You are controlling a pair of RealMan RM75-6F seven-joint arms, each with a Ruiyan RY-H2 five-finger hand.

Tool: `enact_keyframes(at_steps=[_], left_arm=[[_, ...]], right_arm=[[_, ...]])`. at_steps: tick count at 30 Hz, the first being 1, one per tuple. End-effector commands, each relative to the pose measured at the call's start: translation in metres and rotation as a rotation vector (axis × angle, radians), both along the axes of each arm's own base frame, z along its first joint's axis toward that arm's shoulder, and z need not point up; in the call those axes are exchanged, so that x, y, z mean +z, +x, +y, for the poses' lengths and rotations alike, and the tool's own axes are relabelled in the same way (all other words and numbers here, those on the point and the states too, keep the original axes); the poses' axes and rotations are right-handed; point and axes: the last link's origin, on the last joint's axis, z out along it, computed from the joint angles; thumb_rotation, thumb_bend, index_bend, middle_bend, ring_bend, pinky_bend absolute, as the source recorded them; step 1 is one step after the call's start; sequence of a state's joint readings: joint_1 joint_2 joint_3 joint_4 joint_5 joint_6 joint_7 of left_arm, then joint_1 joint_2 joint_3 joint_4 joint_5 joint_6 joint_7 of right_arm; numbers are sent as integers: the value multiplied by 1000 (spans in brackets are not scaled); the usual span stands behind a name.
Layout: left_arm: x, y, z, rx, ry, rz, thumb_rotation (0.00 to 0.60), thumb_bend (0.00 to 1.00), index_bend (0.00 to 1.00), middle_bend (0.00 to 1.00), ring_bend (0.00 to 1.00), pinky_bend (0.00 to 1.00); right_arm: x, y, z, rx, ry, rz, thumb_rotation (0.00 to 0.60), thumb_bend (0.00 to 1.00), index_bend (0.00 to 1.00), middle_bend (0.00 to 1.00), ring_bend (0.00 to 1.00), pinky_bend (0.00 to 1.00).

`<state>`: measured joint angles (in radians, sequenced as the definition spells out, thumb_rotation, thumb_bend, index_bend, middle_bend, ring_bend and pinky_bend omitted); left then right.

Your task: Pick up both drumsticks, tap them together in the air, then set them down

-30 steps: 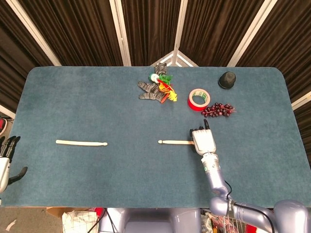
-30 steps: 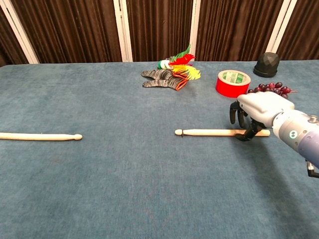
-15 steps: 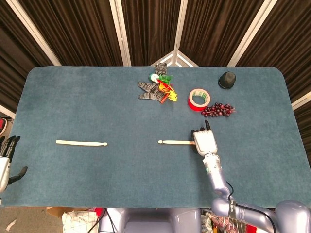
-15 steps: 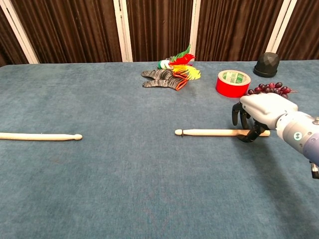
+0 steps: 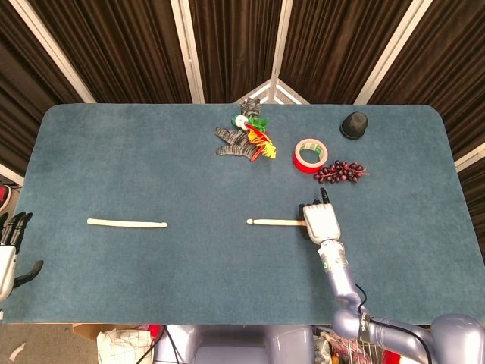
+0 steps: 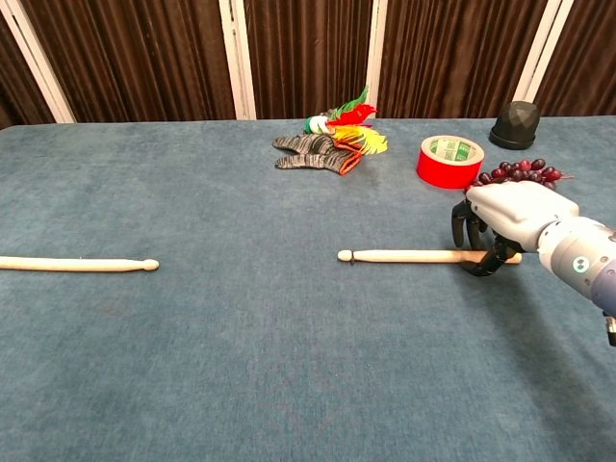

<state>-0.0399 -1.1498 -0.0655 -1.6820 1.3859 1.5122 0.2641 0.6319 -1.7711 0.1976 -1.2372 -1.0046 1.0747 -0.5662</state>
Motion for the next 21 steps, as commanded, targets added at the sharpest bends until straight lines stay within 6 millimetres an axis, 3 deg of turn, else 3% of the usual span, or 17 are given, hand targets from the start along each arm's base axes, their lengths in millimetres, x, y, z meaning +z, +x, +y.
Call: enact_keyframes(at_steps=[1, 16, 21], left_arm=[[0, 0, 0, 1, 0, 0, 600, 337, 98, 83, 0, 0], [0, 1, 0, 0, -1, -1, 600, 337, 104, 80, 0, 0], [0, 1, 0, -5, -3, -4, 600, 337, 104, 76, 0, 0]], right_arm=[[-1, 0, 0, 1, 2, -1, 600, 355, 528, 550, 367, 0], [-1, 0, 0, 11, 8, 12, 600, 367, 535, 551, 368, 0], [-2, -1, 0, 13, 20, 26, 600, 388, 600, 552, 371, 0]])
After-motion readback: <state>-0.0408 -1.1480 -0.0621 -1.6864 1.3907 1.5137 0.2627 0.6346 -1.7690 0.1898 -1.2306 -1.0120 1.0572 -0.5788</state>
